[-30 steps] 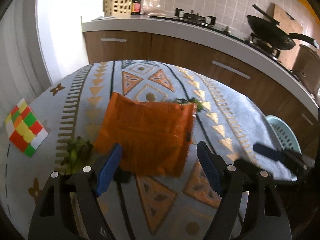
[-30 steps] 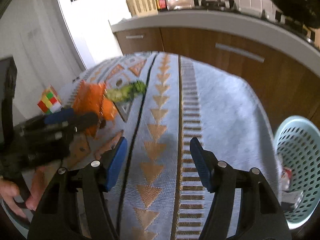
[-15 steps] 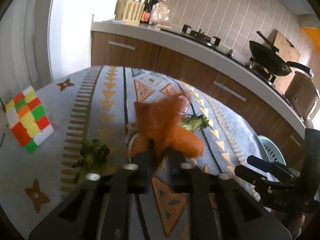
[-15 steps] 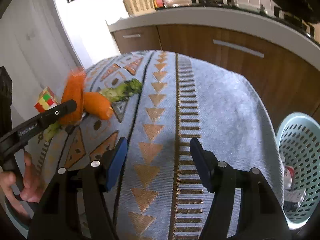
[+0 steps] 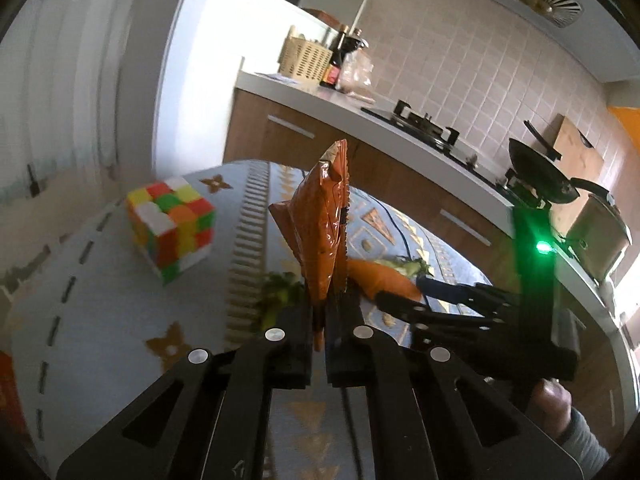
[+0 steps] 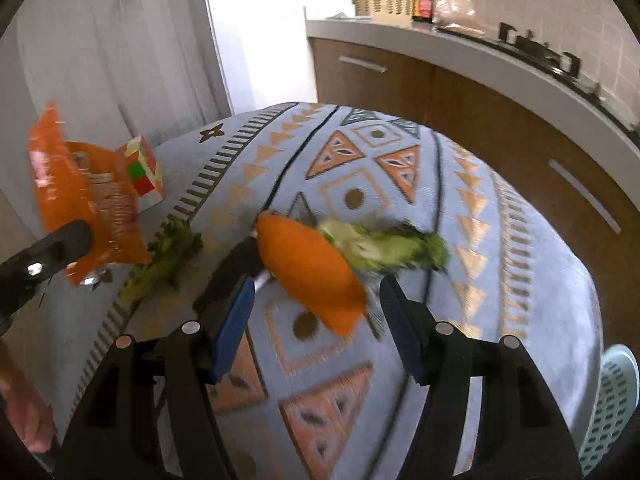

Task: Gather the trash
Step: 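Grasp the orange snack bag with the left tool while the right tool grasps the carrot, then carry the snack bag and carrot to the blue basket and open both tools, then grasp a green vegetable stalk with the left tool while the right tool grasps another stalk, then drop both green vegetable stalks into the blue basket by opening both tools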

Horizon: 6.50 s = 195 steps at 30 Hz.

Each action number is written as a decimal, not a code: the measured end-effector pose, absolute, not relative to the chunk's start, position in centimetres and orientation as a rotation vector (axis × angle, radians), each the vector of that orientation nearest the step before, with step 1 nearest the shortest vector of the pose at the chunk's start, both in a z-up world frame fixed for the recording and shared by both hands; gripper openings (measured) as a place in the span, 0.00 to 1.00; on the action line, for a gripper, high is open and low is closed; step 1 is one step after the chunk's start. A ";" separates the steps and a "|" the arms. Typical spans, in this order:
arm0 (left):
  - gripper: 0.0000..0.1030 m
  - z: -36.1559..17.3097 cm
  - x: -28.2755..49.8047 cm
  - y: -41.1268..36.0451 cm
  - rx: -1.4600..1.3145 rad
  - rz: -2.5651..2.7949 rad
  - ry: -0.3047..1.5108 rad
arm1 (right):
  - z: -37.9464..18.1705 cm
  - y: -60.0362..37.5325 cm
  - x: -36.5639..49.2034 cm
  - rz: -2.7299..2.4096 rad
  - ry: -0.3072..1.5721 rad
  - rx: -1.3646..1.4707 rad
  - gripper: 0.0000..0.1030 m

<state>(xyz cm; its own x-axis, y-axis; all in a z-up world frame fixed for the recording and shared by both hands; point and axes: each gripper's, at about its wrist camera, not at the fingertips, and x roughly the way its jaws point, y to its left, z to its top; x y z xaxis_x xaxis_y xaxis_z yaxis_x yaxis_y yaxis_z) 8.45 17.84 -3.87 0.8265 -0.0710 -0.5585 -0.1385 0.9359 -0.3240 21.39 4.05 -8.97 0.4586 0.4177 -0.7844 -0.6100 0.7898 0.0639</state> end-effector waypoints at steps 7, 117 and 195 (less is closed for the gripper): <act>0.02 -3.0 7.9 18.3 -0.372 0.028 0.580 | -9.1 5.0 19.7 0.613 0.873 -0.332 0.14; 0.44 -8.8 12.6 18.2 -0.172 0.173 0.827 | -6.7 -2.3 20.0 0.529 0.917 -0.012 0.36; 0.18 -0.4 13.2 -6.3 -0.155 -0.483 0.670 | -3.3 -30.4 13.6 -0.065 0.751 0.161 0.18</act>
